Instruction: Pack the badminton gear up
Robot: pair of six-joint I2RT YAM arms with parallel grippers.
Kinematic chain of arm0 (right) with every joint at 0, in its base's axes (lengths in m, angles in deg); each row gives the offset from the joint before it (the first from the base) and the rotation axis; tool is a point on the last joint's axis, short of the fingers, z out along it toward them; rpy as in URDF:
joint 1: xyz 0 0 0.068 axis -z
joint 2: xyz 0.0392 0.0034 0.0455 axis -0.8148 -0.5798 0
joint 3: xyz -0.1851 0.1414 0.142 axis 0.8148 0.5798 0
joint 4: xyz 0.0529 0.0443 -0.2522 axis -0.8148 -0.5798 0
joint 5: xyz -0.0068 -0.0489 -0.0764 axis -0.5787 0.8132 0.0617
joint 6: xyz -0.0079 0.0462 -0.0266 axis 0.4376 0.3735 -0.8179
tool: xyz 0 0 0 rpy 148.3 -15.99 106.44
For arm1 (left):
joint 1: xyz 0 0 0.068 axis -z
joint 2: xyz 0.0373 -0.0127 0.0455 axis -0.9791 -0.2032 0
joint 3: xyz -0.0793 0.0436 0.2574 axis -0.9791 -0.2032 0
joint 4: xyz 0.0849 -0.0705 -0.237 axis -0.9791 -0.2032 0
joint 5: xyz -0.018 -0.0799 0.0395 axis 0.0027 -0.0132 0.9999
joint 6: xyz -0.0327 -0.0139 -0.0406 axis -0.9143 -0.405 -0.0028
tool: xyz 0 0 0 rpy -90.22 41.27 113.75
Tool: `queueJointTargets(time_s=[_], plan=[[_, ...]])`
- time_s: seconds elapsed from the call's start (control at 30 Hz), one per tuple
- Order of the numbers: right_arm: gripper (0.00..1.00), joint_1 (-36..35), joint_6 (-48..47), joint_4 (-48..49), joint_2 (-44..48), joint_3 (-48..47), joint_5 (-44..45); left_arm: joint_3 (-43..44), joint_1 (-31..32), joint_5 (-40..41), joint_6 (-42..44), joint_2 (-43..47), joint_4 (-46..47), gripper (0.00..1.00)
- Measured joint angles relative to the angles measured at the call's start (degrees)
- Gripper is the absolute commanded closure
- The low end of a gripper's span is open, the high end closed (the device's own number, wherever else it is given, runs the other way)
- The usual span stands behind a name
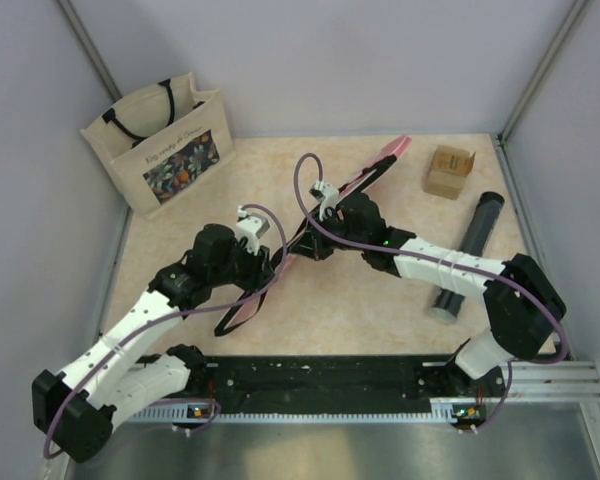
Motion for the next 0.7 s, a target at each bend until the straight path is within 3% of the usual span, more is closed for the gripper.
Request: queueJointTargets(time_s=[0.13,0.23,0.5,0.7], plan=[[1.0,0.02,0.02,0.07,0.02,0.0,0.0,0.0,0.0,0.94,0.68,-0.28,-0.26,0.66],[1.0,0.02,0.0,0.24,0.0,0.0,0.02,0.0,0.0,1.51,0.92,-0.68,-0.31,0.6],[1.0,0.02,0.11,0.44,0.0,0.0,0.11,1.46,-0.02,1.05,-1.11,-1.55,-3.72,0.6],[1.0,0.07,0.44,0.5,0.02,0.0,0.26,1.75,0.11,1.11,-4.79,4.76,-6.86,0.56]])
